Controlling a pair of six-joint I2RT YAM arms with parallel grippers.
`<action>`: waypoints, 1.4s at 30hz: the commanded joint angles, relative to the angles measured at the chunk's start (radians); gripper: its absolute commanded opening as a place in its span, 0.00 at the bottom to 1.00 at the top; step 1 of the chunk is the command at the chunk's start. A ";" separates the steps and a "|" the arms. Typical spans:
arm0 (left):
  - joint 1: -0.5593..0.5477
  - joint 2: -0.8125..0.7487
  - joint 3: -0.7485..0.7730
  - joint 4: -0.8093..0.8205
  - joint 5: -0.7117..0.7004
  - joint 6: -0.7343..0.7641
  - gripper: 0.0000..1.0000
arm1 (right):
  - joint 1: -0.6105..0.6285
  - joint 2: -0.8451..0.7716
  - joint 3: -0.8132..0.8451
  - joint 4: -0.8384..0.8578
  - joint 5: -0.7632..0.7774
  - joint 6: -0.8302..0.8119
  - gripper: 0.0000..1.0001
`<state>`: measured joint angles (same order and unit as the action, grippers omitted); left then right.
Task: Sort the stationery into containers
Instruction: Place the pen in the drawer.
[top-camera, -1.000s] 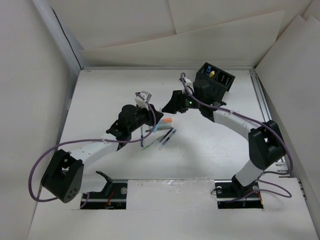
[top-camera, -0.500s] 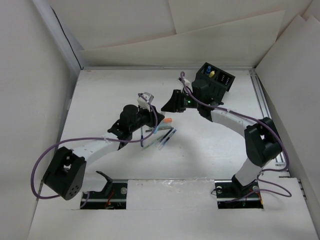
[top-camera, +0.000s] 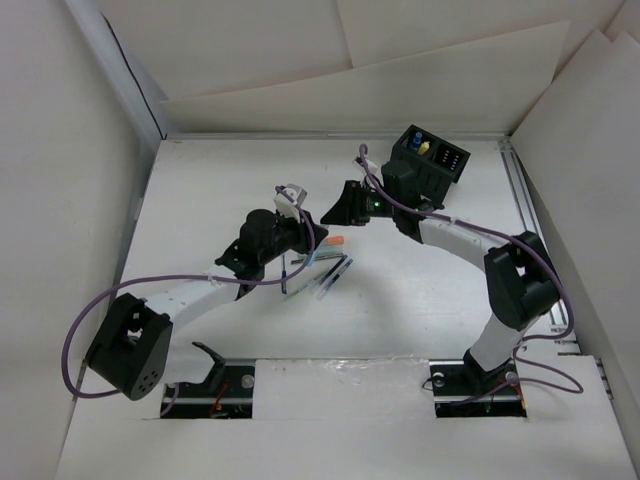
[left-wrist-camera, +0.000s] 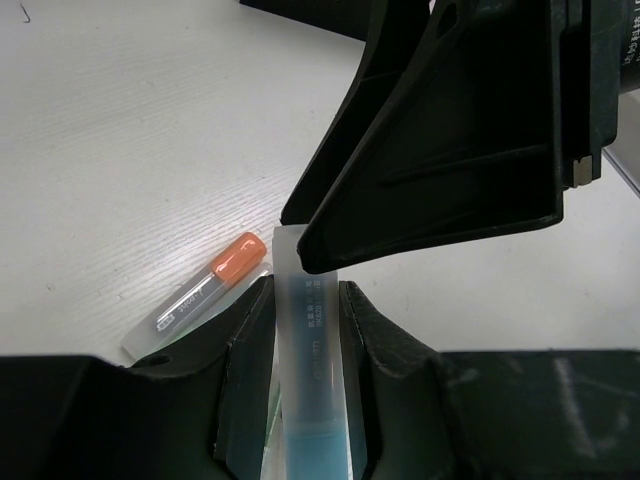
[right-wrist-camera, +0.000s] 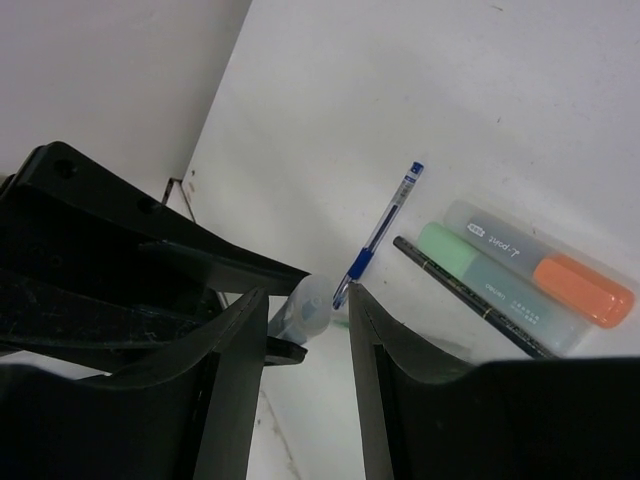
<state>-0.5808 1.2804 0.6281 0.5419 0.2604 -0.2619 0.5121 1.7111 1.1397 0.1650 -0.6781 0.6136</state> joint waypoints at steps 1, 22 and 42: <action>0.002 -0.009 0.009 0.053 -0.012 0.015 0.02 | 0.008 0.008 0.017 0.056 -0.031 0.006 0.44; 0.002 0.010 0.018 0.063 -0.035 0.024 0.28 | 0.017 0.019 0.017 0.091 -0.003 0.035 0.15; -0.007 -0.133 -0.062 0.081 -0.084 -0.014 0.92 | -0.283 -0.002 0.202 0.048 0.187 -0.003 0.12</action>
<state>-0.5819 1.1904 0.5861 0.5636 0.2043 -0.2600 0.3077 1.7458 1.2736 0.1917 -0.5640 0.6449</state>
